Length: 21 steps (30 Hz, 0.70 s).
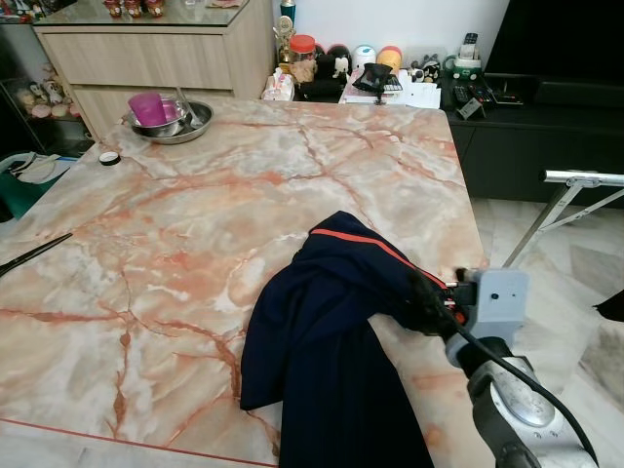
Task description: Hang hanger
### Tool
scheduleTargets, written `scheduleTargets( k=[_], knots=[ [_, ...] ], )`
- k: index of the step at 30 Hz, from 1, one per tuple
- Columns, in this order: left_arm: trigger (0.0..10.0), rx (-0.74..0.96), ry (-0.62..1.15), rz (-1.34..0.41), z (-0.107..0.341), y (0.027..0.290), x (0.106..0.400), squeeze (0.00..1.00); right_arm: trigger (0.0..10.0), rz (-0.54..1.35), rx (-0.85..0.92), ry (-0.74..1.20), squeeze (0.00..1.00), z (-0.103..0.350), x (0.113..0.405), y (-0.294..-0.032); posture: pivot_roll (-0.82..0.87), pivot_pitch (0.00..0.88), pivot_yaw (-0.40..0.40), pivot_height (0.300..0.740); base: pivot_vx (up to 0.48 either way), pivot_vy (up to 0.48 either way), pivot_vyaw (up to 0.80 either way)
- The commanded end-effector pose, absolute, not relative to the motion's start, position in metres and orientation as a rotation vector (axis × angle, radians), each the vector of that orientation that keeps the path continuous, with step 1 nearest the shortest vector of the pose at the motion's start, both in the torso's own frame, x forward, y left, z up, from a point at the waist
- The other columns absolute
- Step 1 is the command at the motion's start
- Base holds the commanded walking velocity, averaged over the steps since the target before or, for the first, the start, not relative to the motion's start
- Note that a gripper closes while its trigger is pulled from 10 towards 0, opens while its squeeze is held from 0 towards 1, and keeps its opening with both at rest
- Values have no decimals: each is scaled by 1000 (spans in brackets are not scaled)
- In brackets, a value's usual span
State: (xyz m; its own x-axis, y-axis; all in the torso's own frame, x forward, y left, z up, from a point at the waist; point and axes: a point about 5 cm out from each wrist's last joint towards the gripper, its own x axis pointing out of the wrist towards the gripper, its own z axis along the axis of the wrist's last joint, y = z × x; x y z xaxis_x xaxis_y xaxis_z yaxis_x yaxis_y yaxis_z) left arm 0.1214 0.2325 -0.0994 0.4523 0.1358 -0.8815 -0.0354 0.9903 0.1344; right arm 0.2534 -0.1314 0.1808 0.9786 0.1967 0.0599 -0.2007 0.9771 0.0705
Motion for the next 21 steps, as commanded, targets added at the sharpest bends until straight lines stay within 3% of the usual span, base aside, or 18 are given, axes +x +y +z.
scheduleTargets(
  k=[1, 3, 5, 15, 21],
  knots=[
    [10000, 84, 1156, 85, -107, 224, 102, 0, 10000, 128, 60, -196, 0, 201, 251, -142, -59, 187, -3, 740, 0, 0, 0],
    [10000, 87, 1156, 86, -106, 226, 103, 0, 10000, -35, 5, -228, 0, 203, 255, -165, -62, 186, -3, 740, 0, 0, 0],
    [10000, 89, 1154, 83, -106, 226, 104, 0, 10000, -64, -4, -201, 0, 199, 255, -170, -61, 185, -4, 740, 0, 0, 0],
    [10000, 97, 1155, 87, -105, 233, 103, 0, 10000, -68, 95, -165, 0, 187, 258, -163, -56, 185, -6, 740, 0, 0, 0],
    [10000, 108, 1161, 81, -105, 235, 101, 0, 10000, -55, 94, -162, 0, 187, 261, -162, -54, 185, -8, 740, 0, 0, -759]
  ],
)
